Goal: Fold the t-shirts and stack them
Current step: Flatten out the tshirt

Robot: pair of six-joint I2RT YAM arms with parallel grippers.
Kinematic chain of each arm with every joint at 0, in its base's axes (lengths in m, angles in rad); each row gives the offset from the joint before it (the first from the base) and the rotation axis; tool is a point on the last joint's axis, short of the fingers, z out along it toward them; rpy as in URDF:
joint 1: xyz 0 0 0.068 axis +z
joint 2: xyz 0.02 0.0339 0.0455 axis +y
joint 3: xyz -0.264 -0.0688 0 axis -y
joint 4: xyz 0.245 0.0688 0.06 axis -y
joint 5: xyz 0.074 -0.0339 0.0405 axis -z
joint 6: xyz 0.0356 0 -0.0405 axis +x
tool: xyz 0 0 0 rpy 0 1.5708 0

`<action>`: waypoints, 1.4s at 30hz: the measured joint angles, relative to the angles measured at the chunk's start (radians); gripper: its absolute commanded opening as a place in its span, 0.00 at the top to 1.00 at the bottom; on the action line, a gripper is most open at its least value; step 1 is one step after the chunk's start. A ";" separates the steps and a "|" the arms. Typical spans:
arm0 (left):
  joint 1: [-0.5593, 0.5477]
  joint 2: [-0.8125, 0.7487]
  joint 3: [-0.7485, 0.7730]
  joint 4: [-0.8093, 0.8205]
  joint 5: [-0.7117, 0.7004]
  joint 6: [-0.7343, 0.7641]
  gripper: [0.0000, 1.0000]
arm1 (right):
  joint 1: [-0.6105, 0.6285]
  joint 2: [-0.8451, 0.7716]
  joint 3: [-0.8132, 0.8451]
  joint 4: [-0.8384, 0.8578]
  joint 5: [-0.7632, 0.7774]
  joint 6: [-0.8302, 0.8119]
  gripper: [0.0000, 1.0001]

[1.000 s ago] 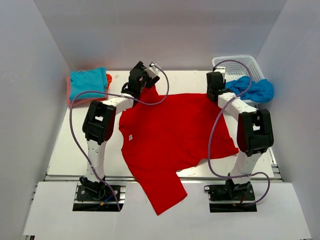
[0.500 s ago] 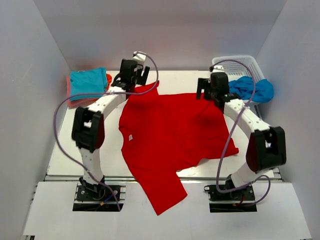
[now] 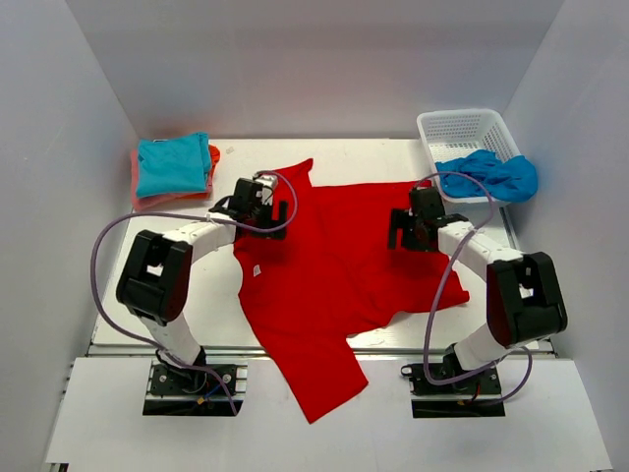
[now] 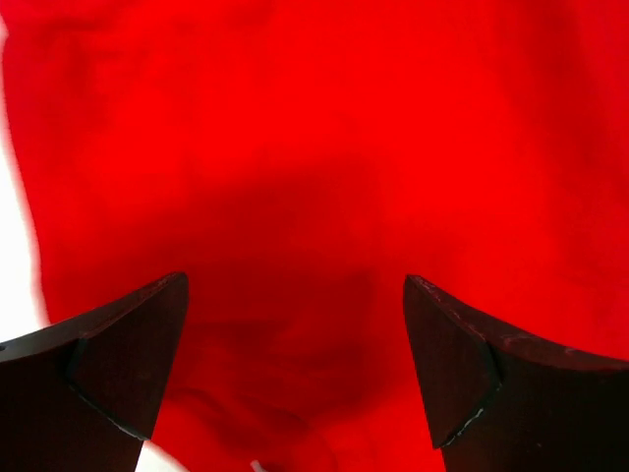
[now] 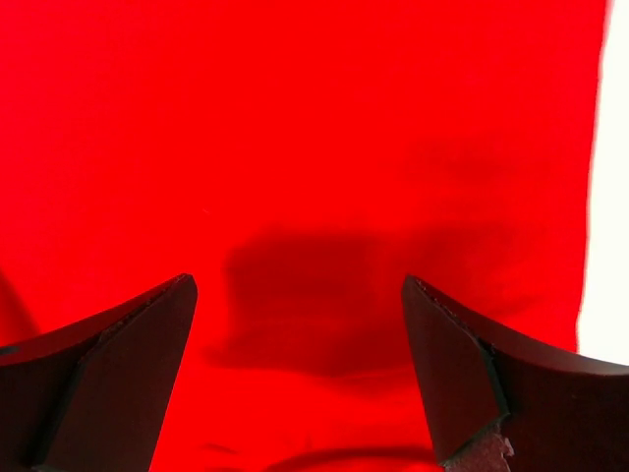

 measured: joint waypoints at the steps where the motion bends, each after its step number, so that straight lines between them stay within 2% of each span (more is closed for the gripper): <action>1: 0.000 0.014 -0.001 0.006 0.019 -0.006 0.00 | 0.000 0.014 -0.005 -0.003 -0.002 0.001 0.10; 7: 0.003 0.164 0.111 0.010 0.043 -0.028 0.00 | 0.000 0.117 0.016 -0.005 -0.022 0.006 0.10; 15: 0.085 0.305 0.307 -0.040 -0.027 -0.049 0.00 | -0.002 0.278 0.200 -0.015 -0.021 -0.002 0.10; 19: 0.159 0.425 0.476 -0.052 -0.032 -0.005 0.00 | -0.001 0.343 0.292 -0.042 -0.024 0.001 0.10; 24: 0.205 0.642 0.798 -0.071 -0.012 0.086 0.00 | 0.000 0.356 0.313 -0.055 -0.032 0.011 0.10; 26: 0.212 0.690 0.874 -0.074 0.019 0.136 0.00 | 0.000 0.355 0.313 -0.055 -0.037 0.011 0.10; 31: 0.212 0.698 0.895 -0.096 0.109 0.220 0.00 | 0.001 0.343 0.313 -0.070 -0.057 -0.017 0.10; 34: 0.211 0.664 0.857 -0.107 0.141 0.226 0.00 | 0.002 0.294 0.308 -0.089 -0.061 -0.034 0.10; 39: 0.204 0.491 0.705 -0.142 0.163 0.214 0.00 | 0.002 0.101 0.227 -0.090 -0.073 -0.040 0.10; 42: 0.197 0.382 0.636 -0.141 0.227 0.184 0.00 | 0.003 0.034 0.177 -0.092 -0.078 -0.032 0.10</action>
